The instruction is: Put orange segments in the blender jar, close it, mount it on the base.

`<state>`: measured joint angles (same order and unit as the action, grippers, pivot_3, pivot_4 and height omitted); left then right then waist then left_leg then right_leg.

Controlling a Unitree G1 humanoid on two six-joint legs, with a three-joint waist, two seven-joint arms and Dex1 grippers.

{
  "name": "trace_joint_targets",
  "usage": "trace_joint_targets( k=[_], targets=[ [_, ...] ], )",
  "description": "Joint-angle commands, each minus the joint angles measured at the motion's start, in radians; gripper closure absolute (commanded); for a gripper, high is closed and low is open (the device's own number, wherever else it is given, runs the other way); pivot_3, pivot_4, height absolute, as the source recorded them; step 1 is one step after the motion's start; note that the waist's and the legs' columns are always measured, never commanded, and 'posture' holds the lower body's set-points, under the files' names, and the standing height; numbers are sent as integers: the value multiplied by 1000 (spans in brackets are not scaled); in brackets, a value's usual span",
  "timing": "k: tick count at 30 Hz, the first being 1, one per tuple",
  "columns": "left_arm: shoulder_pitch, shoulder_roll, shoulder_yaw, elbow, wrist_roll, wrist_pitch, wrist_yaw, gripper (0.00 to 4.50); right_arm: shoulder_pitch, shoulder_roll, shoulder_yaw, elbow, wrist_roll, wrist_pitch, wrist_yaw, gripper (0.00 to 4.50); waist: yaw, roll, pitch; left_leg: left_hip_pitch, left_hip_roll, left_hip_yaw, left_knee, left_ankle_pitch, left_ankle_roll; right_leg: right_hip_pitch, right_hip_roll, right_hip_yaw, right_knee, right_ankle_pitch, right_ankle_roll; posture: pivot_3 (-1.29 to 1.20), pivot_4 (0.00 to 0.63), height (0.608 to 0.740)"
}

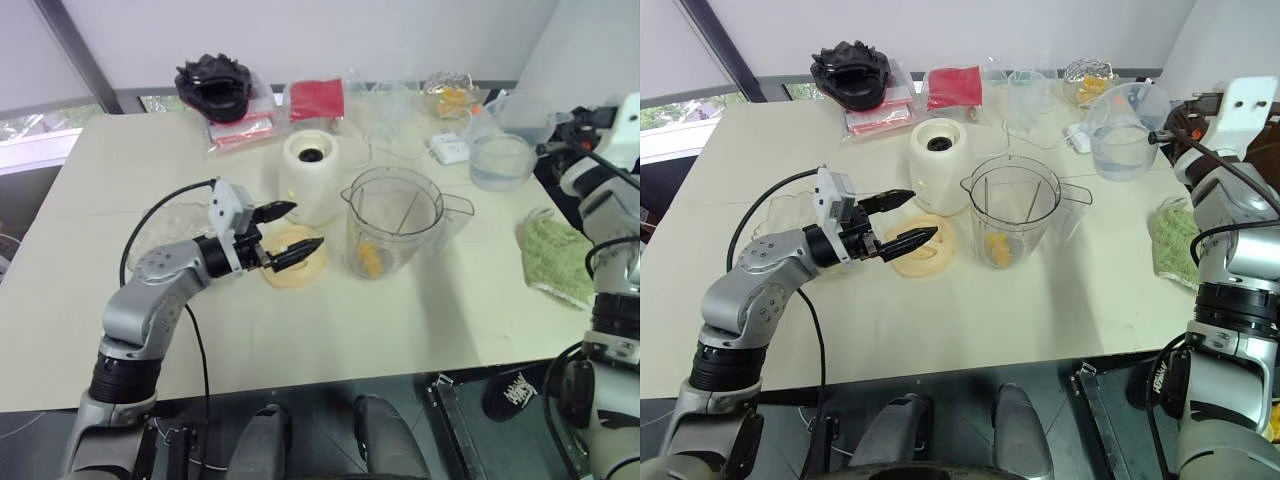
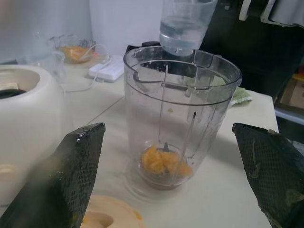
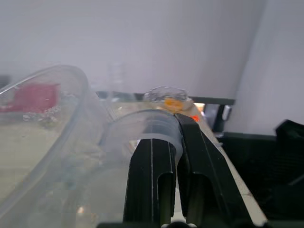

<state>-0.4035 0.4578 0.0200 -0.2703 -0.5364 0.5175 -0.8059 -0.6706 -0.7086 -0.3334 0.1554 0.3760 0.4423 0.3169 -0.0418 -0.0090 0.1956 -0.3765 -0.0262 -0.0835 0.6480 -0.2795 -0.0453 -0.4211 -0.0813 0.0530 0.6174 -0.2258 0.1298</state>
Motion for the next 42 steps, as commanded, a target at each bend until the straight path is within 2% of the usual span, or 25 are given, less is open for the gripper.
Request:
trace_joint_targets(
  k=[1, 18, 42],
  targets=[
    [-6, 3, 6, -30, -5, -22, 1, 0, -38, -49, -15, -148, 28, 27, 46, 4469, 0, 0, 0, 0, 0, 0, 0, 0, 0, 0, 0, 0, 0, 0, 0, 0, 150, 740],
    [-14, -6, -10, -22, 5, -26, 5, 0, 16, -89, 4, -337, -9, 85, 124, 4469, 1, 0, 0, -1, 0, 0, 0, 0, 0, -1, 0, 0, 0, 0, 0, 0, 150, 740],
    [-2, -6, -30, -29, 13, -41, 10, 0, 46, -90, 76, -324, -154, -80, 189, 4469, 3, 0, 0, -1, 0, 0, 0, 0, 0, -1, 0, 0, 0, 0, 0, 0, 150, 740]
  ],
)
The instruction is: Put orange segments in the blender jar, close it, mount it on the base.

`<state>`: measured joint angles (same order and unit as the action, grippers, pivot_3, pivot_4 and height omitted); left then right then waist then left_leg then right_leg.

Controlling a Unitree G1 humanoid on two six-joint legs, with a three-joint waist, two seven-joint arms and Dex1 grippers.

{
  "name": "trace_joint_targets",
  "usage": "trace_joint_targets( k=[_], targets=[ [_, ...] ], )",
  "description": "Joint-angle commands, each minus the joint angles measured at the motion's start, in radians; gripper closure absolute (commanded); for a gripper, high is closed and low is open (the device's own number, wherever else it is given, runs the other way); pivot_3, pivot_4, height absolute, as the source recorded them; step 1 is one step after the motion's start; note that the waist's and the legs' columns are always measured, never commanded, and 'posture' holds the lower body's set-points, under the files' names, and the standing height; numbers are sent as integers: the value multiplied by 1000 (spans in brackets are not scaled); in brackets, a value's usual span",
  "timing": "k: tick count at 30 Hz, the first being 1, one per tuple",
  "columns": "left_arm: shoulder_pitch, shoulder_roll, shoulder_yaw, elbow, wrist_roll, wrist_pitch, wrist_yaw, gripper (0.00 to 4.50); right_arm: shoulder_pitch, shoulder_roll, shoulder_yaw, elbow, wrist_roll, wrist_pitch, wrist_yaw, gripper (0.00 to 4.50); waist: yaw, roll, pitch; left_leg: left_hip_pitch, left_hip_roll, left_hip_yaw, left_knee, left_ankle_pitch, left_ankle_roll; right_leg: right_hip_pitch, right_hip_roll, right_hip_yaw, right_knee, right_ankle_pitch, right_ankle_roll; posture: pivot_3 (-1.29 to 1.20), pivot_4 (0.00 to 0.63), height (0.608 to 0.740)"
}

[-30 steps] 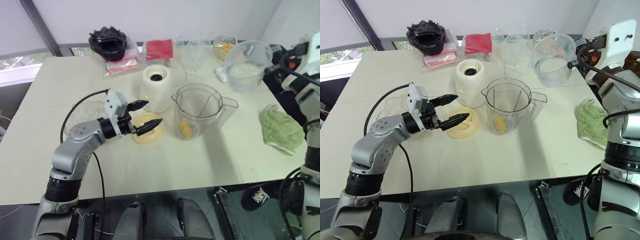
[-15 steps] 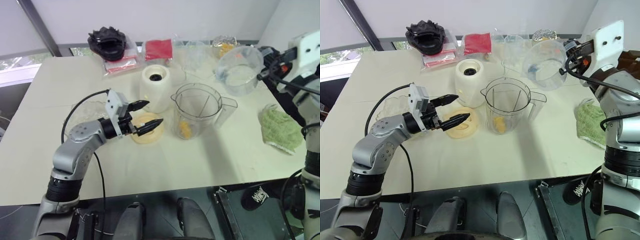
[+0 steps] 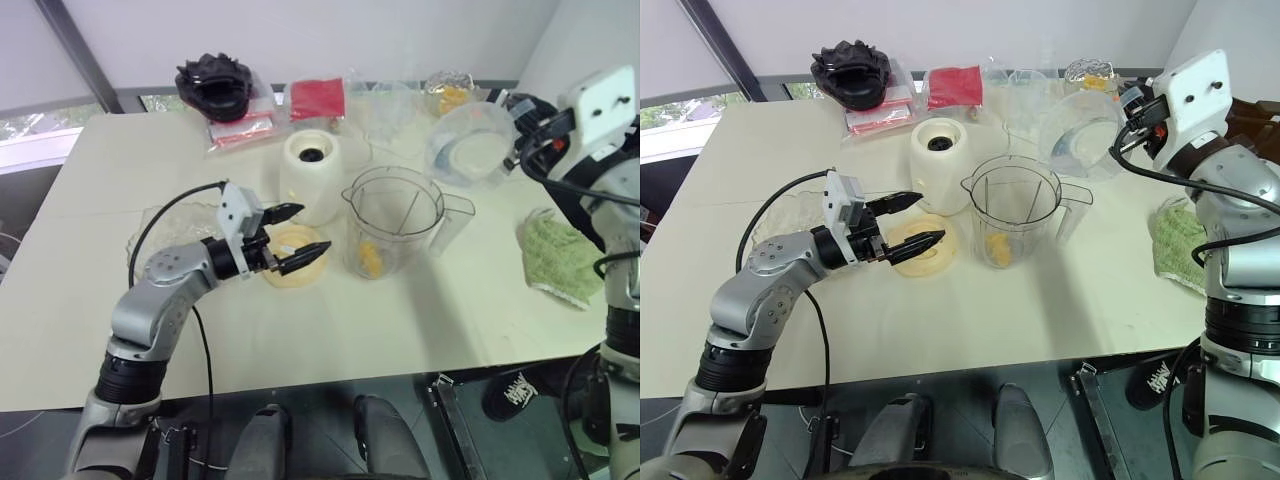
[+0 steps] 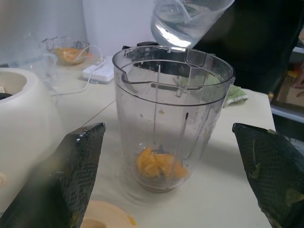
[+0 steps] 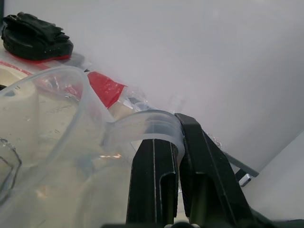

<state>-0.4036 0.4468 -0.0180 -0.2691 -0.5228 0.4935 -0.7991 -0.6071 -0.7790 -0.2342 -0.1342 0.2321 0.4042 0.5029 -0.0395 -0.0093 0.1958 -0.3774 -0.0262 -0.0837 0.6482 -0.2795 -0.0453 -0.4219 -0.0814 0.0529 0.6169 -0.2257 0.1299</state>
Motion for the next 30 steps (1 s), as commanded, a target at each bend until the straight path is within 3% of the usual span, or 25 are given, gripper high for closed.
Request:
trace_joint_targets(
  k=[1, 30],
  targets=[
    [0, 4, 7, -32, 0, -16, 4, 0, -14, -23, -19, -34, -18, -49, 6, 4469, 0, 0, 0, 0, 0, 0, 0, 0, 0, 0, 0, 0, 0, 0, 0, 0, 150, 740],
    [5, 3, 0, -41, 0, -18, 2, 0, -19, -28, 13, 19, -115, -158, 65, 4469, 0, 0, 0, 0, 0, 0, 0, 0, 0, 0, 0, 0, 0, 0, 0, 0, 150, 740]
  ],
)
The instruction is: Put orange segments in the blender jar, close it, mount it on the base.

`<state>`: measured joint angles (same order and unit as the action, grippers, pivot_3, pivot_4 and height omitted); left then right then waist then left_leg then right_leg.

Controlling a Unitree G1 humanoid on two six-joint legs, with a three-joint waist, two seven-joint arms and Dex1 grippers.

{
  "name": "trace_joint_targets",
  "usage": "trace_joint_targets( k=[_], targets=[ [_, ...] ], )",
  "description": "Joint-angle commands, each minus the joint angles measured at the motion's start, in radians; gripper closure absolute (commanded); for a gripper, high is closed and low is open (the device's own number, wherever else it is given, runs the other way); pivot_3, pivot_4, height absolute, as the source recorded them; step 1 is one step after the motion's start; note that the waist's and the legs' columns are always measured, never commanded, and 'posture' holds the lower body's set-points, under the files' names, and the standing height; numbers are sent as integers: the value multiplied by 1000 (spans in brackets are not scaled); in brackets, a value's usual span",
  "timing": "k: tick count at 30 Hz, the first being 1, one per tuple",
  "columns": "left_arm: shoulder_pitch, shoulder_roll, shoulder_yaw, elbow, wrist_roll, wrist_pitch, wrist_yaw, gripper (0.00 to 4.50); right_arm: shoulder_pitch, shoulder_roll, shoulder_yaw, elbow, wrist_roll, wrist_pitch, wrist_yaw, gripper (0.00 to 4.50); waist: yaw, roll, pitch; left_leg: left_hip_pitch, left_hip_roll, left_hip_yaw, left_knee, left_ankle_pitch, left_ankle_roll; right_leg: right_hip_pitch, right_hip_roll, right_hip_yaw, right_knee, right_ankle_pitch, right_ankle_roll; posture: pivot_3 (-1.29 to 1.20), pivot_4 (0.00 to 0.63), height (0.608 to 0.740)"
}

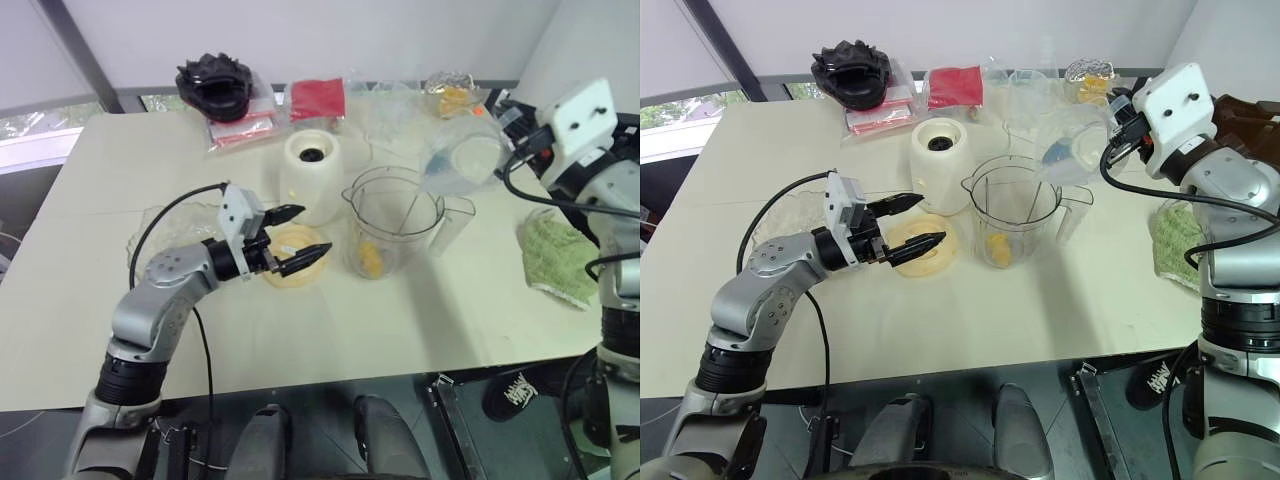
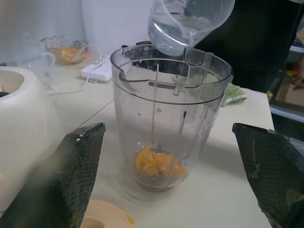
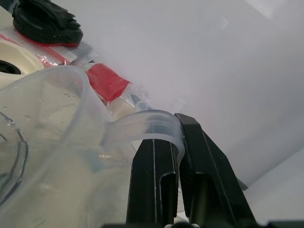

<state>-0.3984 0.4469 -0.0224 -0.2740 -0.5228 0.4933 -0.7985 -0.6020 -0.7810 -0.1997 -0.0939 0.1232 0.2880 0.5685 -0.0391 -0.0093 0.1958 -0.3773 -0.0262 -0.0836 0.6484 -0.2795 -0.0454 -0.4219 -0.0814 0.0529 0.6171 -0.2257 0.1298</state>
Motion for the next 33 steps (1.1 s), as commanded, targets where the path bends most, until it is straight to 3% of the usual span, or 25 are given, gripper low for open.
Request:
trace_joint_targets(
  k=[1, 33],
  targets=[
    [0, 3, 3, -36, 0, -19, 2, 0, -25, -26, -21, -19, -8, -46, 1, 4469, 0, 0, 0, 0, 0, 0, 0, 0, 0, 0, 0, 0, 0, 0, 0, 0, 150, 740],
    [0, 6, -12, -38, 13, -20, -16, 0, 0, -32, -26, 9, -36, -88, 14, 4469, 0, 0, 0, 0, 0, 0, 0, 0, 0, 0, 0, 0, 1, 0, 0, 0, 150, 740]
  ],
)
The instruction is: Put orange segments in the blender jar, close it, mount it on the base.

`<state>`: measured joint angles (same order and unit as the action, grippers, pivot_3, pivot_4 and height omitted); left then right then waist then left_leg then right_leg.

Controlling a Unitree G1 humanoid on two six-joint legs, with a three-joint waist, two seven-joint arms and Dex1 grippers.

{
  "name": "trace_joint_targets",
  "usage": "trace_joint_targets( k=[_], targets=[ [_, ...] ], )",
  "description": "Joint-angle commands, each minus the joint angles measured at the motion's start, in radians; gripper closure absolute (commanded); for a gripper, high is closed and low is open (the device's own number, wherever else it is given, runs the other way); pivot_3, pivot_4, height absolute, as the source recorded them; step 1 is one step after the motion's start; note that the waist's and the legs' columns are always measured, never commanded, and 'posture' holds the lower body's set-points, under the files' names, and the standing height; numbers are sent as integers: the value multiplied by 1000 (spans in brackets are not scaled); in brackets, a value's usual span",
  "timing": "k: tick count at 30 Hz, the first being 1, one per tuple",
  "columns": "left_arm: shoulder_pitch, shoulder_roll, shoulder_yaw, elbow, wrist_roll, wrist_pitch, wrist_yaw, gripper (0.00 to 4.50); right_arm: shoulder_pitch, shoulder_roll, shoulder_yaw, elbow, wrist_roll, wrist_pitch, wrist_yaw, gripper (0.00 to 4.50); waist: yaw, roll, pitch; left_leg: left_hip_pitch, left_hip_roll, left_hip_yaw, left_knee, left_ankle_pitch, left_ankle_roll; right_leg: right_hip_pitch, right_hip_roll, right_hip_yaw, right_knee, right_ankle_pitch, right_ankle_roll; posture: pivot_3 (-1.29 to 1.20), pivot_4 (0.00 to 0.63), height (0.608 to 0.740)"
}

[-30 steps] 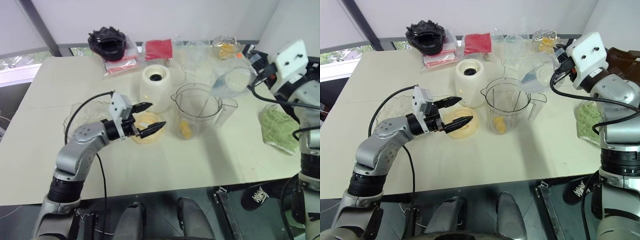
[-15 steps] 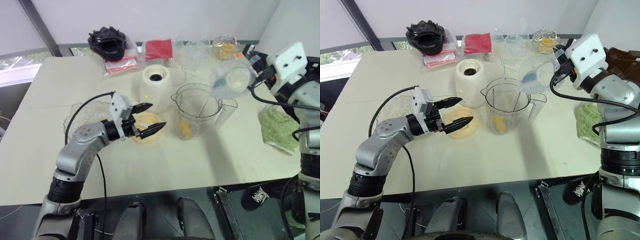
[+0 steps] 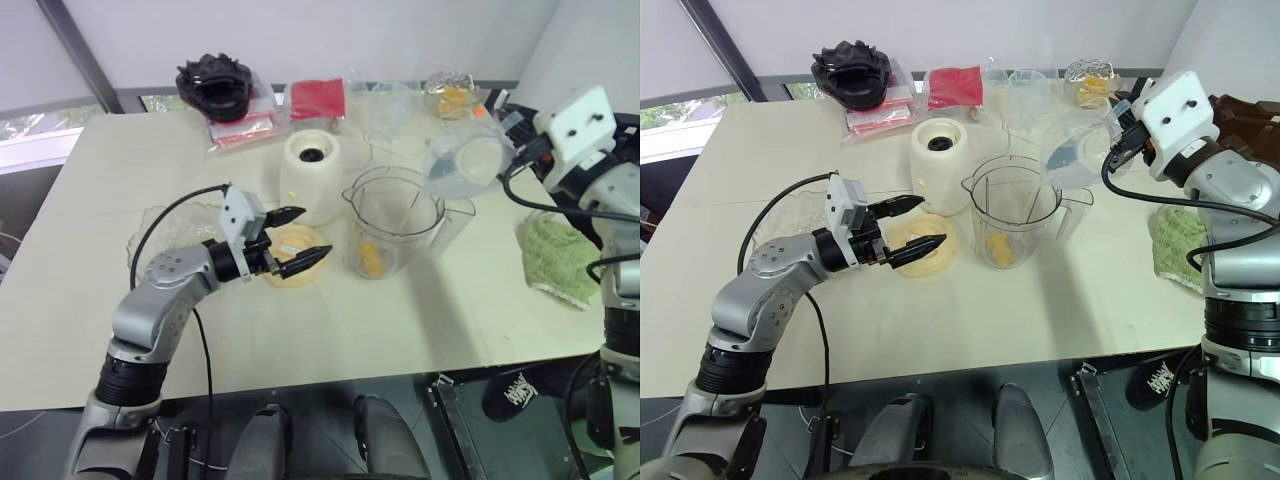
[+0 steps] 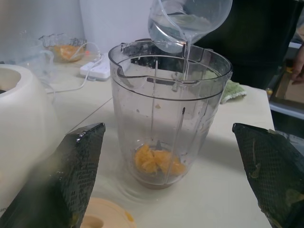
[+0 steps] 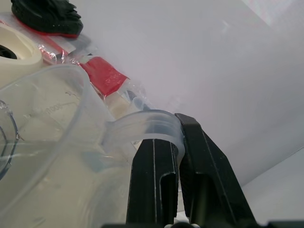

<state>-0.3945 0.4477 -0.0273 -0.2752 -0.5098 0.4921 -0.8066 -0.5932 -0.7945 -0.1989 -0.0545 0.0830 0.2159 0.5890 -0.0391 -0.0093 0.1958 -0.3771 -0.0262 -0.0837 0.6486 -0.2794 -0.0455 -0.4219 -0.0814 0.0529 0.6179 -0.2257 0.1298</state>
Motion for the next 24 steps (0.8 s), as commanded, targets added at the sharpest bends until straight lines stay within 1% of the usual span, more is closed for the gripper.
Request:
trace_joint_targets(
  k=[1, 8, 12, 15, 19, 24],
  targets=[
    [-5, 5, -7, -36, 0, -18, -8, 0, -8, -17, -29, -31, 6, -13, -8, 4469, 0, 0, 0, 0, 0, 0, 0, 0, 0, 0, 0, 0, 0, 0, 0, 0, 150, 740],
    [-9, 10, -6, -32, -1, -16, -18, 0, -8, 27, -60, -48, 57, 79, -49, 4469, 0, 0, 0, 0, 0, 0, 0, 0, 0, 0, 0, 0, 0, 0, 0, 0, 150, 740],
    [-8, 13, -5, -31, 0, -14, -27, 0, -34, 74, -109, -67, 137, 220, -103, 4469, 0, 0, 0, 0, 0, 0, 0, 0, 0, 0, 0, 0, 1, 0, 0, 0, 150, 740],
    [-7, 15, -4, -32, -1, -13, -29, 0, -52, 114, -154, -86, 196, 320, -157, 4469, 0, 0, 0, 0, 0, 0, 0, 0, 0, 0, 0, 0, 1, 0, 0, 0, 150, 740],
    [-4, 18, -5, -41, -3, -6, -29, 0, -70, 197, -240, -109, 287, 432, -264, 4469, -1, 0, 0, 0, 0, 0, 0, 0, 0, 0, 0, 0, 1, 0, 0, 0, 150, 740],
    [-1, 28, -1, -51, -10, 4, -34, 0, -67, 288, -328, -100, 341, 479, -402, 4469, 0, 0, 0, 0, 0, 0, 0, 0, 0, 0, 0, 0, 1, 0, 0, 0, 150, 740]
  ],
)
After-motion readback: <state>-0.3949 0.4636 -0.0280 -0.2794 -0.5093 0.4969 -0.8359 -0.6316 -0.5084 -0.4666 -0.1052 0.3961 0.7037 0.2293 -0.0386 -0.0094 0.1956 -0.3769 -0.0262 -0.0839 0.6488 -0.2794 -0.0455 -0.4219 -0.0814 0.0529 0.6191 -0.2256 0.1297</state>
